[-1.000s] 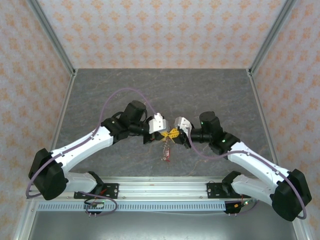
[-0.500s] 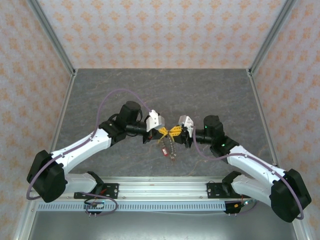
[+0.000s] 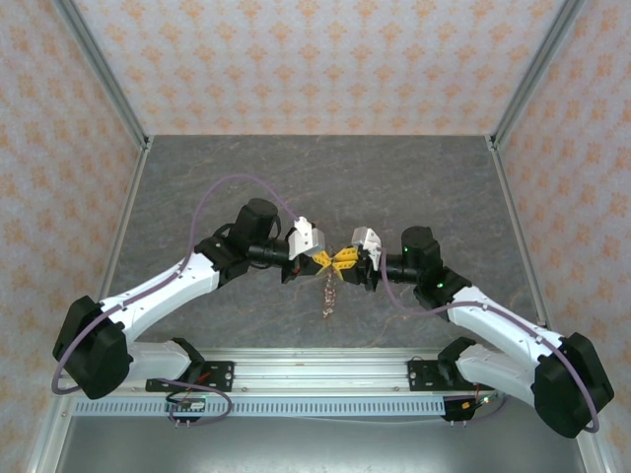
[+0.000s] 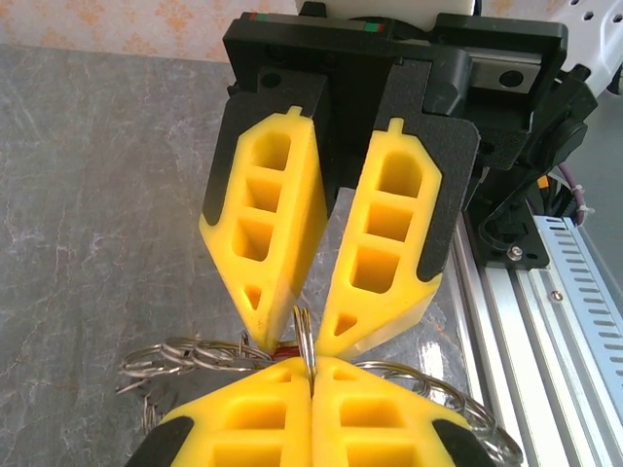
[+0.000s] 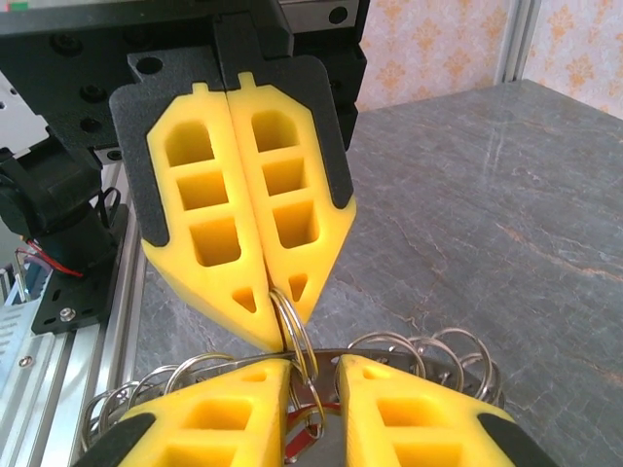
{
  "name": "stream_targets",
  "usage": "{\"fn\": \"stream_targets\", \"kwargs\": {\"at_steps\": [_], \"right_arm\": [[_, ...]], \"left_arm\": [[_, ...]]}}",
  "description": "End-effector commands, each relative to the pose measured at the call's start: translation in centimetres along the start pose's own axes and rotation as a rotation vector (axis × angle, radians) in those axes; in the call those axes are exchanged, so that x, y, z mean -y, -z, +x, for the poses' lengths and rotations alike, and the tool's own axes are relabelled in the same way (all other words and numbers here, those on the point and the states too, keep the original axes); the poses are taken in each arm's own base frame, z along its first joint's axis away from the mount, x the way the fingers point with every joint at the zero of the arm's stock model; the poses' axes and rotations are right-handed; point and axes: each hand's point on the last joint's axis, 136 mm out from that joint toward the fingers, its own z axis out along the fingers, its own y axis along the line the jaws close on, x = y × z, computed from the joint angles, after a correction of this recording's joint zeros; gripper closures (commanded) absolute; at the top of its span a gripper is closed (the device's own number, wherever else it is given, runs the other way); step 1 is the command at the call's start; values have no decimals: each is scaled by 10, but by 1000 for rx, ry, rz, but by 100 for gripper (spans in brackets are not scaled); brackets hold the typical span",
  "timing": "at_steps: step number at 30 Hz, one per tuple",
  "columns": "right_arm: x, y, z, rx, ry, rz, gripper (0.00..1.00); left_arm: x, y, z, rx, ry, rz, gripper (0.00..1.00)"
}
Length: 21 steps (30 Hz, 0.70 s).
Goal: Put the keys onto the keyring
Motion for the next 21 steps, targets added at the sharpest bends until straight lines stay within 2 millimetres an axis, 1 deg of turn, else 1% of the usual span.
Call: {"fn": "stream_targets", "kwargs": {"at_steps": [1,4,5,6,7,12,17,20,21], "right_arm": [[-3,1,-34,79,74,-34,88],[-2,0,-36,64,67,-38,98],[-2,0,-35,55,70,-35,100],[-1,0,-34,45,75,-31,100],[0,0,-33,37,78,-25,100],[-2,0,-26,-52,93,-33,100],[-6,-1,-21,-126,128,-53,100],[-8,-1,-23,-138,141,-59,100],[-8,-1,-24,-144,149,-55,100]], "left_arm": [[10,5,-23,53,-60,45,100],[9,5,-23,50,-59,37,100],[8,5,-21,43,-57,27,100],[6,4,-19,28,-56,16,93],[5,3,-15,8,-56,10,88],[2,3,-2,-100,-95,-34,78],[3,1,6,-186,-116,-28,76],[4,-1,8,-211,-127,-20,79],[3,-2,8,-216,-129,-23,83]]}}
